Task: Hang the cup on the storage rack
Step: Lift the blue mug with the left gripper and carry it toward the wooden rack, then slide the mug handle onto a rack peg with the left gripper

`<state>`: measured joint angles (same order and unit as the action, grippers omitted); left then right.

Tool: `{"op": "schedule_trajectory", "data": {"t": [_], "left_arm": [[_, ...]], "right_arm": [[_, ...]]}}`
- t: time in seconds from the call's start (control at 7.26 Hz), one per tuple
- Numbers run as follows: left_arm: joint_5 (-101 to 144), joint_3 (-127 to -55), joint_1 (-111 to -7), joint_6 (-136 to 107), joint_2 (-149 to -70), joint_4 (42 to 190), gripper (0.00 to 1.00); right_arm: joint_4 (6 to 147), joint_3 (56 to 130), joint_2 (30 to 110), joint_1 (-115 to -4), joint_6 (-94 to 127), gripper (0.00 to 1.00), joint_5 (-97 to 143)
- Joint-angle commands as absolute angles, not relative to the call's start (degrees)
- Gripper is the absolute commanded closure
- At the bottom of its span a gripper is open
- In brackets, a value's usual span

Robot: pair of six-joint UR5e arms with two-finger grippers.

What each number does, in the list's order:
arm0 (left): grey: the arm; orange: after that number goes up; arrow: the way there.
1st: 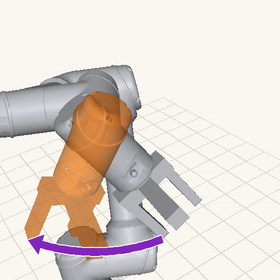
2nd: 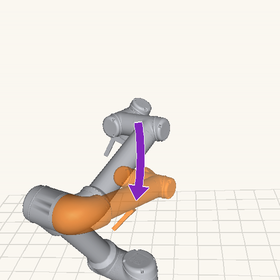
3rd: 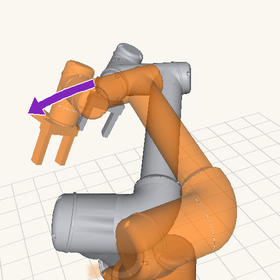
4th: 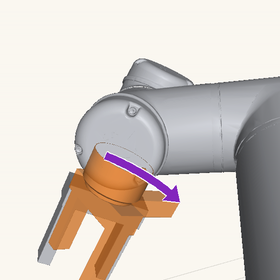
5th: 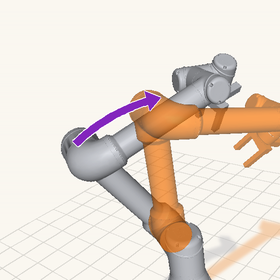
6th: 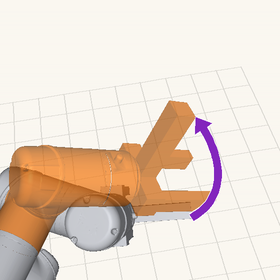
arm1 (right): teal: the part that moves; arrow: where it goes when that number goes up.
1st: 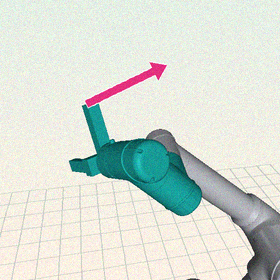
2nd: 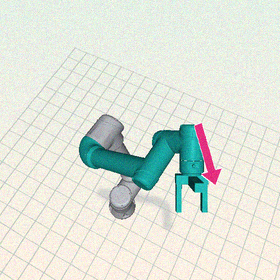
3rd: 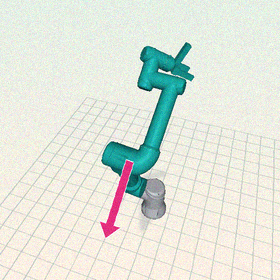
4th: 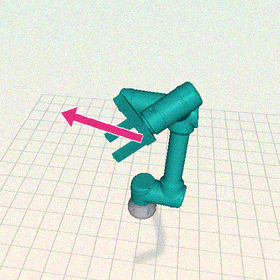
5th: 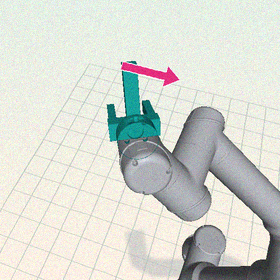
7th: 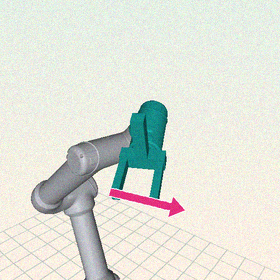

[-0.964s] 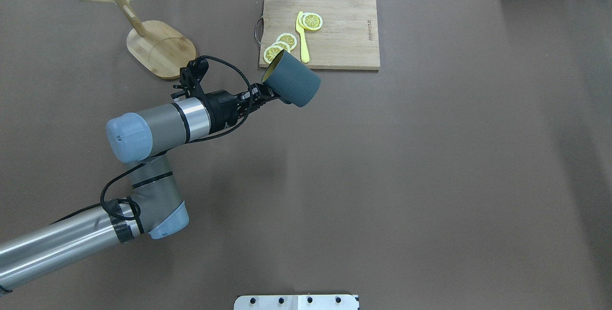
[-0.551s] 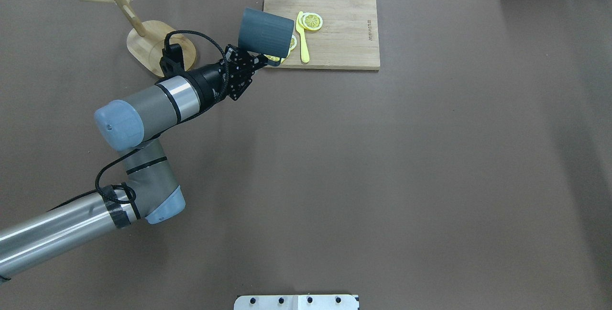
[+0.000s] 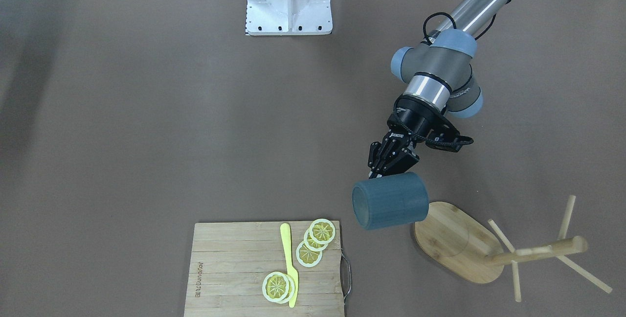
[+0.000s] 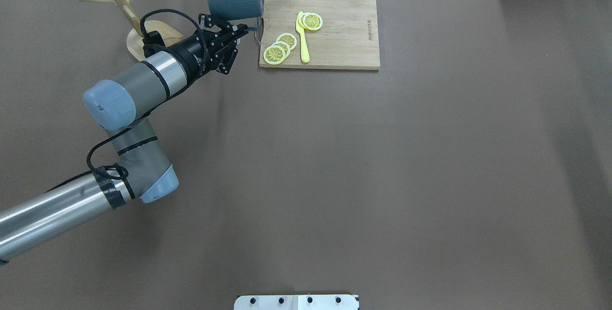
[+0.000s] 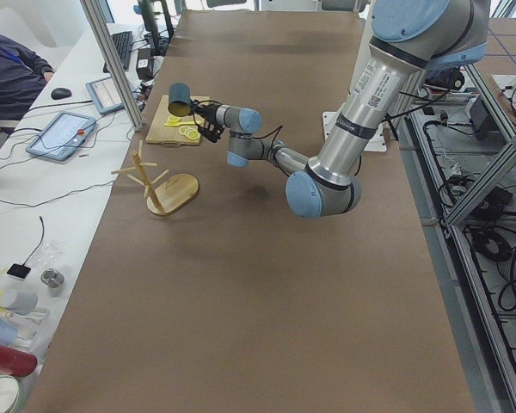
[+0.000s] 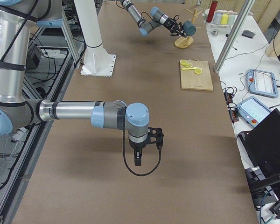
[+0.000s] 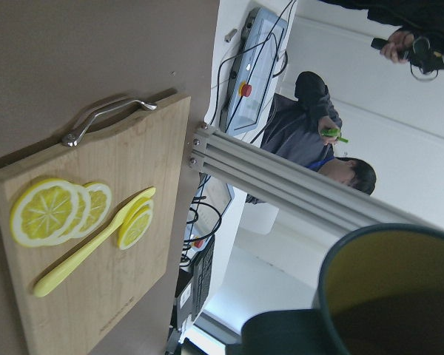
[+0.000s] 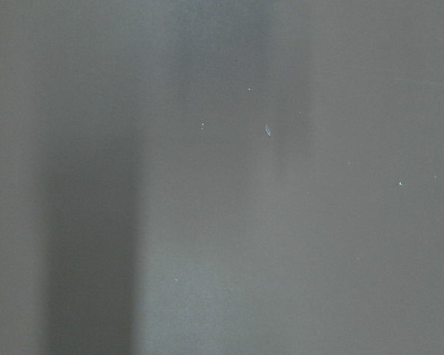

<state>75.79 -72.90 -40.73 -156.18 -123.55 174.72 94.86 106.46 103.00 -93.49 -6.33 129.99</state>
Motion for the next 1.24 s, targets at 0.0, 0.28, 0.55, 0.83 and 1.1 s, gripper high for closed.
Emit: {"op": "schedule_trajectory", "data": {"t": [0.0,0.28,0.55,0.83,1.1], "left_arm": [[76.8,-69.6,-45.0,-164.5,-123.7,174.7,1.0],[81.0,-68.1,-49.0,-164.6,-123.7,175.2,1.0],[82.3,-66.3,-50.4,-164.7,-124.5,175.6,1.0],[85.9,-62.3,-52.9,-164.6,-124.4,179.9,1.0],[86.0,-57.9,-52.9,-164.6,-124.4,184.6,1.0]], "right_arm": [[94.8,106.7,103.0,-93.5,-6.3,0.0,129.9],[94.8,107.1,103.0,-93.5,-6.3,0.0,129.9],[94.8,107.1,103.0,-93.5,-6.3,0.0,129.8],[94.8,107.1,103.0,-93.5,-6.3,0.0,129.8],[94.8,107.1,103.0,-93.5,-6.3,0.0,129.8]]}}
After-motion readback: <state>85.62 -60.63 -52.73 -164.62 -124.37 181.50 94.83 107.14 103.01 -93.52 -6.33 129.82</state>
